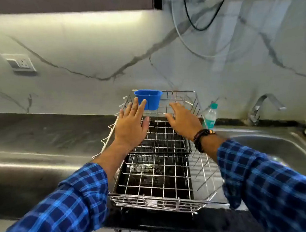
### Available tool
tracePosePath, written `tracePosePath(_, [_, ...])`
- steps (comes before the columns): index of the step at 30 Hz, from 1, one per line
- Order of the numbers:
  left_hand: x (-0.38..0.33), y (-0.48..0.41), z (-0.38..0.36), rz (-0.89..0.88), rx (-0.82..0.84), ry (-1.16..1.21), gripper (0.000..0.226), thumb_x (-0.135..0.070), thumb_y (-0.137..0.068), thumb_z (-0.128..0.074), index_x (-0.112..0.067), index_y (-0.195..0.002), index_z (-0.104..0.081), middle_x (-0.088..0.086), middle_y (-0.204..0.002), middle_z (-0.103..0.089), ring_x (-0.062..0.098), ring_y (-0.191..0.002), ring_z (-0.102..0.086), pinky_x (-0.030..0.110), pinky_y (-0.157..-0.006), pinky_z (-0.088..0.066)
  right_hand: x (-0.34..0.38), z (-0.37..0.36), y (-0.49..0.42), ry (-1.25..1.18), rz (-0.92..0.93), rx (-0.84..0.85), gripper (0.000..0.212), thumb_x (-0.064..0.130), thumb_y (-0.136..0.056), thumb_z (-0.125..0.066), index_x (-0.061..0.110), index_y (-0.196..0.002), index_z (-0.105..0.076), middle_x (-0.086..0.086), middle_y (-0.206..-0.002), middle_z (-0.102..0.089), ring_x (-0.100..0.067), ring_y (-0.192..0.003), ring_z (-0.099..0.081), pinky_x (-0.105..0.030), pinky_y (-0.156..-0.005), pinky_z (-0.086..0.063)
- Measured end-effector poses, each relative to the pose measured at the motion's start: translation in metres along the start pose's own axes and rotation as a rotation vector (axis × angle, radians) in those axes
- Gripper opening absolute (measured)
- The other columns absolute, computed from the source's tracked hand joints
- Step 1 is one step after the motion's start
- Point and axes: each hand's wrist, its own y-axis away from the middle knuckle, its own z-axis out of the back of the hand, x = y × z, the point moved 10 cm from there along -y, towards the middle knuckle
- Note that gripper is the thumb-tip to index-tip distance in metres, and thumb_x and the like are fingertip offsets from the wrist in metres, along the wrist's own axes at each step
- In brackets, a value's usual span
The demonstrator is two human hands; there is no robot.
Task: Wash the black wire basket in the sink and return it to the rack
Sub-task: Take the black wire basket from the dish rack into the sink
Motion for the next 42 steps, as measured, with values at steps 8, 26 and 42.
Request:
tracePosePath(8, [0.075, -0.011, -0.075, 0.41, 0.355, 0.409, 0.041, -0.033, -0.092, -0.044, -0.022, -0.132, -0.043, 0.009, -0.124, -0.063, 0.028, -0.106, -0.067, 0.051, -0.092, -0.056, -0.081, -0.049, 0.007, -0.137, -0.506, 0.169, 0.013, 0.024, -0.099, -0.051, 0.012, -0.103, -0.05, -0.006, -0.091, -0.058, -0.022, -0.084, -0.058, -0.027, -0.062, -0.041])
tracePosePath(26, [0.088, -0.006, -0.077, 0.612, 0.452, 0.347, 0.039, -0.019, -0.099, -0.038, 0.001, -0.131, -0.047, 0.02, -0.121, -0.061, 0.039, -0.112, -0.059, 0.043, -0.089, -0.049, -0.094, -0.041, 0.016, -0.198, -0.671, 0.238, 0.029, 0.018, -0.103, -0.043, 0.003, -0.127, -0.049, -0.013, -0.117, -0.059, -0.028, -0.101, -0.057, -0.042, -0.092, -0.05])
tracePosePath(42, [-0.099, -0.001, -0.032, 0.754, 0.11, 0.999, 0.027, -0.01, -0.1, -0.035, -0.023, -0.088, -0.055, 0.004, -0.083, -0.051, 0.013, -0.057, -0.038, 0.026, -0.05, -0.031, -0.187, 0.175, 0.085, -0.639, -0.432, -0.145, 0.021, 0.022, -0.097, -0.049, 0.018, -0.077, -0.055, -0.005, -0.075, -0.058, -0.013, -0.054, -0.045, -0.032, -0.053, -0.036])
